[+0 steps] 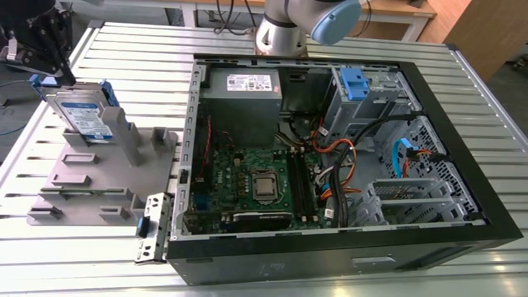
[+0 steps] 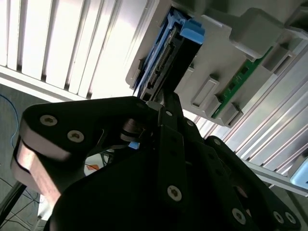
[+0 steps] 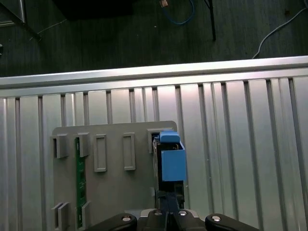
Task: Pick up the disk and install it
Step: 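Pick up the disk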
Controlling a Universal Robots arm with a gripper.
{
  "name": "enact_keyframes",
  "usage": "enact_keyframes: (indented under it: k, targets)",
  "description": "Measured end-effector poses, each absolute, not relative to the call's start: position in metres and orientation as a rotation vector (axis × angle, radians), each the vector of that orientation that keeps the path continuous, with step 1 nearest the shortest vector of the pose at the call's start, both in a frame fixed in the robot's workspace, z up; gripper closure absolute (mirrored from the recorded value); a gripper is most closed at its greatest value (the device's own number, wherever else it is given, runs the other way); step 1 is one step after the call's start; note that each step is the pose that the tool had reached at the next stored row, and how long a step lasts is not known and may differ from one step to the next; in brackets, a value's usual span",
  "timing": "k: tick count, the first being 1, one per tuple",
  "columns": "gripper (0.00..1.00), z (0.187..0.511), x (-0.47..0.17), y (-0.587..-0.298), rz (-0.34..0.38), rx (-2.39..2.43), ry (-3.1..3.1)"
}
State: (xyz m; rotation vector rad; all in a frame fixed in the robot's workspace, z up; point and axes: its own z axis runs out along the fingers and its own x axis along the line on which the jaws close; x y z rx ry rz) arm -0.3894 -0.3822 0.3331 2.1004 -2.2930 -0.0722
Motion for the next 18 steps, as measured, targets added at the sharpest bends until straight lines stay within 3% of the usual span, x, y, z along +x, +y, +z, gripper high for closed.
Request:
enact_keyframes:
  k: [10,12,13,17,18]
  targets:
    - [0.89,0.3331,-0.3892,-0.3820,-0.072,2.102,-2.292]
    - [0.77,0.3331,-0.3892,-0.3820,-0.072,2.102,-2.291]
    - [0.77,0.3331,-0.3892,-0.3820,-0.072,2.102,-2.291]
    - [0.53,0.3331,-0.3892,-0.3820,-0.072,2.102,-2.291]
    - [0.53,0.3331,-0.3892,-0.3820,-0.072,2.102,-2.291]
